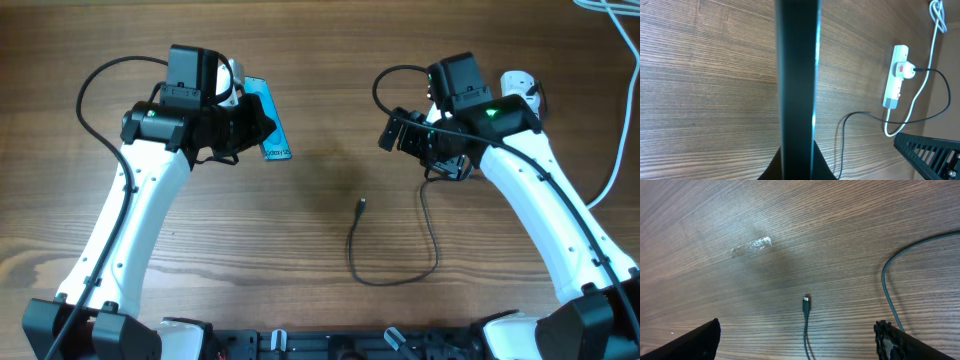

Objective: Plug charger to phone and switch on socket
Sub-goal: 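Move the right gripper down over the black cable's USB-C plug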

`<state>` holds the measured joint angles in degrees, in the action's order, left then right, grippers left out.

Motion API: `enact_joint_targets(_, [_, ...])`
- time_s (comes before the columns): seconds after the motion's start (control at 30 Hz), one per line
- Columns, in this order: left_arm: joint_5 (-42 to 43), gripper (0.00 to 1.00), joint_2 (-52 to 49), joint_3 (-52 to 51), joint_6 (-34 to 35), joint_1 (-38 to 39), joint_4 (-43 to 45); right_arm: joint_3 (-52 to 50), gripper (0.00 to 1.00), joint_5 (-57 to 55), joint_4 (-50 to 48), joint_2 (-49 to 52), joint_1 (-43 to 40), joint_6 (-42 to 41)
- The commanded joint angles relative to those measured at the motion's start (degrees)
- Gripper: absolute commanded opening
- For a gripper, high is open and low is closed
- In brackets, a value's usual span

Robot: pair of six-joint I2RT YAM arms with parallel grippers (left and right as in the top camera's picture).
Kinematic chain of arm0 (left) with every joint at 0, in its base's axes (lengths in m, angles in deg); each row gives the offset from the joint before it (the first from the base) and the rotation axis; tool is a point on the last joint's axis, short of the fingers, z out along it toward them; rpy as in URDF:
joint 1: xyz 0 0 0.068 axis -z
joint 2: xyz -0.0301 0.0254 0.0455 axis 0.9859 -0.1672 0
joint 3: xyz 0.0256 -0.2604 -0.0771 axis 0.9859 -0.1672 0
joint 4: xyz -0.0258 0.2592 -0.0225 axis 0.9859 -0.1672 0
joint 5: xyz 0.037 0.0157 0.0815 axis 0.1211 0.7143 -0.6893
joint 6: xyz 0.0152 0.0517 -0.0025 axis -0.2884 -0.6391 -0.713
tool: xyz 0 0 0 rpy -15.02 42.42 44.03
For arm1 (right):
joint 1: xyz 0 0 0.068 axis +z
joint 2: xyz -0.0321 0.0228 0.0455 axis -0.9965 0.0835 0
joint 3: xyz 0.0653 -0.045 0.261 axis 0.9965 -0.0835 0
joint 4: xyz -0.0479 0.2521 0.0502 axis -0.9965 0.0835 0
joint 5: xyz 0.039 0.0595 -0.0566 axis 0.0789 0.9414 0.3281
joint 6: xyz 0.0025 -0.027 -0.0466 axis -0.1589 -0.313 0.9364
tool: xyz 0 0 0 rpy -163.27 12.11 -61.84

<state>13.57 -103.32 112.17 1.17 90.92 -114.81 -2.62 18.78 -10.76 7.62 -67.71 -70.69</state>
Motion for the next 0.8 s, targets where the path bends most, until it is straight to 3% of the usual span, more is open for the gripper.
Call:
enact_joint_targets(0.0, [-0.07,0.04,0.31,0.31,0.52,0.22,0.37,-0.26,1.0,0.52,-0.15,0.87,0.76,0.76])
enact_joint_targets(0.4, [-4.26,0.04,0.31,0.31,3.93,0.2,-0.35,-0.26,0.97,0.57,-1.86,9.46,6.21,0.35])
enact_joint_targets(0.5, [-11.26,0.04,0.31,0.31,7.54,0.2,-2.21,-0.26,0.91,1.31,-1.86,12.68,6.56,-0.81])
enact_joint_targets(0.67, [-12.33,0.04,0.31,0.31,7.65,0.15,-2.27,-0.26,0.68,1.4,-1.55,14.51,6.91,-0.96])
enact_joint_targets(0.77, [-14.38,0.04,0.31,0.31,7.69,0.13,-2.45,-0.26,0.66,1.38,-0.98,15.34,8.44,-0.81])
